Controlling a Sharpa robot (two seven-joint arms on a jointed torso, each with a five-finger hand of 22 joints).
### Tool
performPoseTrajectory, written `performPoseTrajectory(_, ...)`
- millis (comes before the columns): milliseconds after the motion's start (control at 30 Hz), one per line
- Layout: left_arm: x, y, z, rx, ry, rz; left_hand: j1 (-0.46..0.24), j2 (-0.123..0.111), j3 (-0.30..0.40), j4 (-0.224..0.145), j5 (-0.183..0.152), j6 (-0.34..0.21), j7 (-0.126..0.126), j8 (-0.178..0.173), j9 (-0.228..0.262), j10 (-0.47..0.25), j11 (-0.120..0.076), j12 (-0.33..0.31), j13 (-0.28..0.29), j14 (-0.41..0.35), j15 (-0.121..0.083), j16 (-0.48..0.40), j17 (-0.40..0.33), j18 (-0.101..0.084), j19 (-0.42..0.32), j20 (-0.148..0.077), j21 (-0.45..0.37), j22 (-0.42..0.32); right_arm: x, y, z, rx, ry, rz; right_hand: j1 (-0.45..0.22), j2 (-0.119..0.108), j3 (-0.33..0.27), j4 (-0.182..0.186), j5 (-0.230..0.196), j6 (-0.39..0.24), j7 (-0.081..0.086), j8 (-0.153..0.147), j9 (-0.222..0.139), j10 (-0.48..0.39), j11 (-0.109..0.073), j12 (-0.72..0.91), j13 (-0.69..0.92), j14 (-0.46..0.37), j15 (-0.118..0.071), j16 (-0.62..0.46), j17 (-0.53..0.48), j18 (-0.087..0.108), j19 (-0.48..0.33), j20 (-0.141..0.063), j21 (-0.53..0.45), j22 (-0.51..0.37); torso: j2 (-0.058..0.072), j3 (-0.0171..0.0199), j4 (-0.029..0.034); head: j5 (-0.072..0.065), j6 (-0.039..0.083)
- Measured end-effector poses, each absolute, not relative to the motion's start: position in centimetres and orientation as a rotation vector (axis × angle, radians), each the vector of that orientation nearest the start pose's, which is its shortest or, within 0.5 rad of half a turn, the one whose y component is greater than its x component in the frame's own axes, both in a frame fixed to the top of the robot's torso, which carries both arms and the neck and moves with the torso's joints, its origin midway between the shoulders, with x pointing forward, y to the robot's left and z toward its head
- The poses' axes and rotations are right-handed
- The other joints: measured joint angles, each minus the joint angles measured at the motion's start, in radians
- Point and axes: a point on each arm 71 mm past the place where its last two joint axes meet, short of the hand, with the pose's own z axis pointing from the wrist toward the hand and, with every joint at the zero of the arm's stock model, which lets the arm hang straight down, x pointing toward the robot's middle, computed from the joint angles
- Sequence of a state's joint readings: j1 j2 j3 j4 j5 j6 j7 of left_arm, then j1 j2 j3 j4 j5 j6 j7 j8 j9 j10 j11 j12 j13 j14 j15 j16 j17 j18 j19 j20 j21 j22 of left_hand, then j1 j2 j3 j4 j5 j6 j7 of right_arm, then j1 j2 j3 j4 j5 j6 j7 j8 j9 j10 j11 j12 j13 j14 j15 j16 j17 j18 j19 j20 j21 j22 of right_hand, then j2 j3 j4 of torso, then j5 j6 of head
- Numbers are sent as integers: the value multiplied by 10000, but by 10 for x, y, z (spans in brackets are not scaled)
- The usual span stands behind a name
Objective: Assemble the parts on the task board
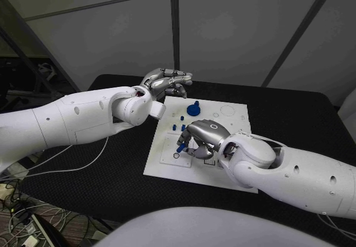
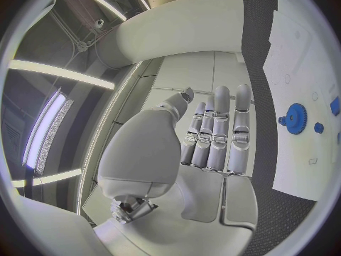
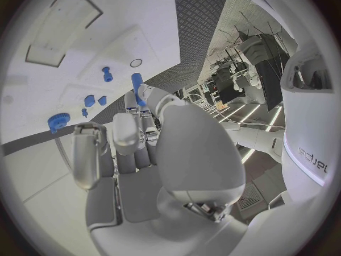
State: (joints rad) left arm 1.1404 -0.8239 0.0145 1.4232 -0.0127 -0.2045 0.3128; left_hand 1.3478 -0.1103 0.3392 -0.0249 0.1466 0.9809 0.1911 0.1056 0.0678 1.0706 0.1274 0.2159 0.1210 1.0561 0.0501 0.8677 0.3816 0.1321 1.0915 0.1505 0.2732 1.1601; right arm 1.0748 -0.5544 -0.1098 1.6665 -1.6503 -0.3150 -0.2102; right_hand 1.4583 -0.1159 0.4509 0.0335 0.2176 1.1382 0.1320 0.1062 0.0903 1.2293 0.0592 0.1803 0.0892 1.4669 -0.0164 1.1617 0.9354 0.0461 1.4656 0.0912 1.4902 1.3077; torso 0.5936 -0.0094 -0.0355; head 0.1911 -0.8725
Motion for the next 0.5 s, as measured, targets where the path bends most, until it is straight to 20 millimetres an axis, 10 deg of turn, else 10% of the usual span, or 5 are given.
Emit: performPoseTrajectory(500,502,225,-200,-11901,14882,-15416,0,0,0,0,0,0,0,0,0,0,0,0,0,0,0,0,1,-1,0,0,0,1,382,-17,-248,-4983,17384,9415,-1,-1,0,0,-34,17,21,-58,-17,-1,1,-42,-3,0,0,0,-34,1,0,0,0,-1,-2,2,-9,71,0)
